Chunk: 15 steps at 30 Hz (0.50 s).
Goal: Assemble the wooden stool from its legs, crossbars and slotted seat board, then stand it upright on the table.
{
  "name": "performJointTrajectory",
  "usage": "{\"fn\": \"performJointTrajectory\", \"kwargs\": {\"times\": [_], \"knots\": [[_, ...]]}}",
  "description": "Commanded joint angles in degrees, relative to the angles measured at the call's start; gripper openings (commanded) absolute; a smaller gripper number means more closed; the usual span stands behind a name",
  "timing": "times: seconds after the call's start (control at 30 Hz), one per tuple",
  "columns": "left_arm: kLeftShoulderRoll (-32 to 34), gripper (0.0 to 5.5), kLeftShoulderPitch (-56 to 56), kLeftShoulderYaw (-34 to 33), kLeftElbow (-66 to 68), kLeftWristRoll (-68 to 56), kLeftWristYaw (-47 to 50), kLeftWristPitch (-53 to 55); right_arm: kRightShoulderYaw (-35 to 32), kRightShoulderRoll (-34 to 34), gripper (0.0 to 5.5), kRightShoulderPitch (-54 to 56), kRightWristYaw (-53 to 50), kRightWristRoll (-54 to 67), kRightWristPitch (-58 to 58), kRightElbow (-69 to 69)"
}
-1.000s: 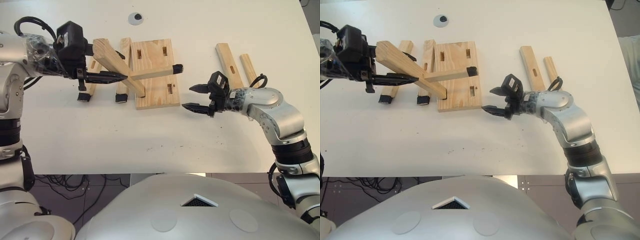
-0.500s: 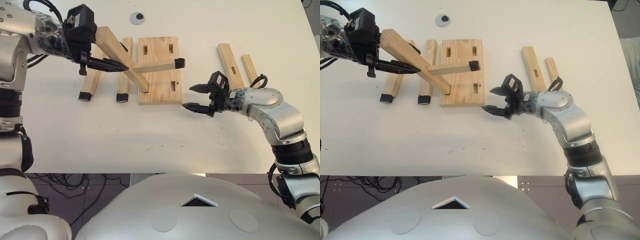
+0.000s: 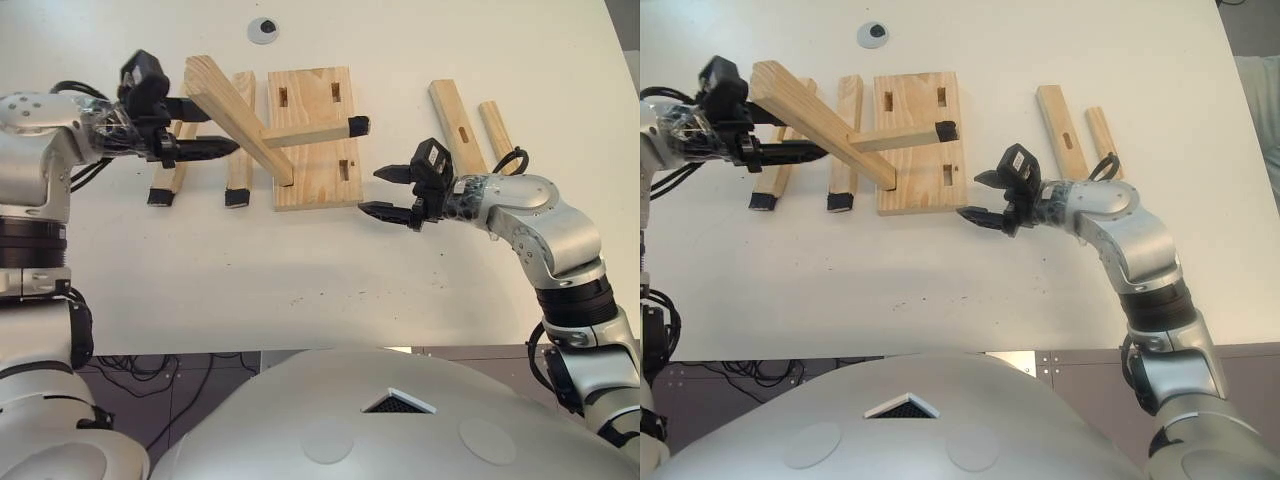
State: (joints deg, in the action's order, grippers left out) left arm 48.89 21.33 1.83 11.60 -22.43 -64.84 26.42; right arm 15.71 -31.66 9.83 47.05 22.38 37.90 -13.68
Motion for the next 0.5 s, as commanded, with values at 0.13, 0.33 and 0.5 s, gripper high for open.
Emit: {"fn": "performJointTrajectory", "kwargs": {"times": [0.13,0.33,0.5], "knots": [[-4.7,3.56,-8.3,-7.8,-2.5,5.8,23.3,7.2,-1.4,1.5,3.43,-1.4,-2.6,0.4,0.8,-1.8],[-9.8,3.76,-14.0,-12.2,-8.1,4.3,32.2,16.3,-1.8,2.6,3.43,-3.0,-4.4,0.1,1.2,-2.5],[-10.2,3.76,-13.6,-13.7,-1.7,6.1,34.0,11.4,-1.8,2.7,3.43,-2.2,-4.5,0.1,1.1,-1.8]]}}
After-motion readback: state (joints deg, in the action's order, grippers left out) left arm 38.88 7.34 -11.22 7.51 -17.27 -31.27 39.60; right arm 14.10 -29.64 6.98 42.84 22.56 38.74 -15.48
